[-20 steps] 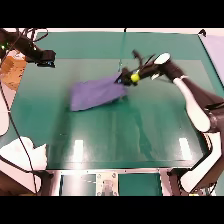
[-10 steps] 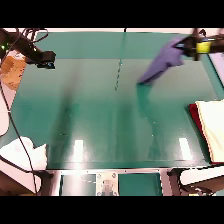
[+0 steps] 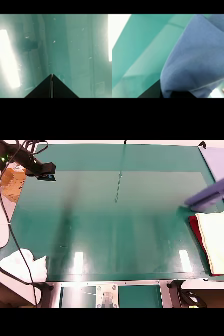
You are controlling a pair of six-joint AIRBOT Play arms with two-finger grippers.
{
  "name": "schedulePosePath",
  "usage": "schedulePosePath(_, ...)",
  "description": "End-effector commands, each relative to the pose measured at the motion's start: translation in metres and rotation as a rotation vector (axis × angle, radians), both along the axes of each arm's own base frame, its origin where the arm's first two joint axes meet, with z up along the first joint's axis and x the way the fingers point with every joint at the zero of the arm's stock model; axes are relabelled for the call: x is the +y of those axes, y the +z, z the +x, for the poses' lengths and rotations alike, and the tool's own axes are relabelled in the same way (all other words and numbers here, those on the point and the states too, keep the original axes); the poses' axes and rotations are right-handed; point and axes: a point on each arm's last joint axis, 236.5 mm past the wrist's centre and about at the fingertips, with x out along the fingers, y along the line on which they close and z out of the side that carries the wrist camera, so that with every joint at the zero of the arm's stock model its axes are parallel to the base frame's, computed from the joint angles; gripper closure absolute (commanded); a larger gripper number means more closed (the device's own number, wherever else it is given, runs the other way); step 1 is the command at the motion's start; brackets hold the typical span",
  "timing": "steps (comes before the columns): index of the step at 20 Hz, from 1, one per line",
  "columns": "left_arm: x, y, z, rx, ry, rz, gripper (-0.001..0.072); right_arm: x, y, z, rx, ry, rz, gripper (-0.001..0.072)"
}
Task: Fold the shirts.
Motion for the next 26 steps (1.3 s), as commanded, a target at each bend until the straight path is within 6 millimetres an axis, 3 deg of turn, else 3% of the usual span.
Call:
schedulePosePath(1, 0.000, 0.001, 0.000, 0.000, 0.000, 0.000, 0.0688, -0.042, -0.013, -0.072, 0.193, -0.181, -0.025, 0.0693)
schedulePosePath(5, 0.000, -0.001, -0.005, 0.020, -0.007, 0.001, 0.0688, -0.066, -0.020, -0.148, 0.412, -0.345, -0.099, 0.0693)
schedulePosePath(10, -0.001, -0.002, -0.009, 0.035, -0.011, 0.001, 0.0688, -0.069, -0.048, -0.226, 0.727, -0.403, -0.121, 0.0693)
schedulePosePath(13, -0.001, -0.002, -0.010, 0.041, -0.014, -0.001, 0.0688, -0.064, -0.069, -0.246, 0.823, -0.410, -0.101, 0.0692)
schedulePosePath(17, -0.001, -0.002, -0.010, 0.041, -0.014, -0.001, 0.0688, -0.055, -0.120, -0.281, 1.015, -0.393, -0.046, 0.0692)
schedulePosePath(23, -0.002, -0.002, -0.010, 0.041, -0.014, -0.002, 0.0688, -0.041, -0.199, -0.297, 1.094, -0.337, -0.006, 0.0691)
schedulePosePath(24, -0.002, -0.002, -0.010, 0.041, -0.014, -0.002, 0.0688, -0.039, -0.208, -0.299, 1.102, -0.332, -0.006, 0.0659)
schedulePosePath(25, -0.002, -0.002, -0.010, 0.040, -0.015, -0.002, 0.0688, -0.038, -0.213, -0.301, 1.109, -0.329, -0.010, 0.0466)
schedulePosePath(26, -0.002, -0.002, -0.010, 0.039, -0.015, -0.002, 0.0688, -0.041, -0.213, -0.306, 1.128, -0.330, -0.022, 0.0205)
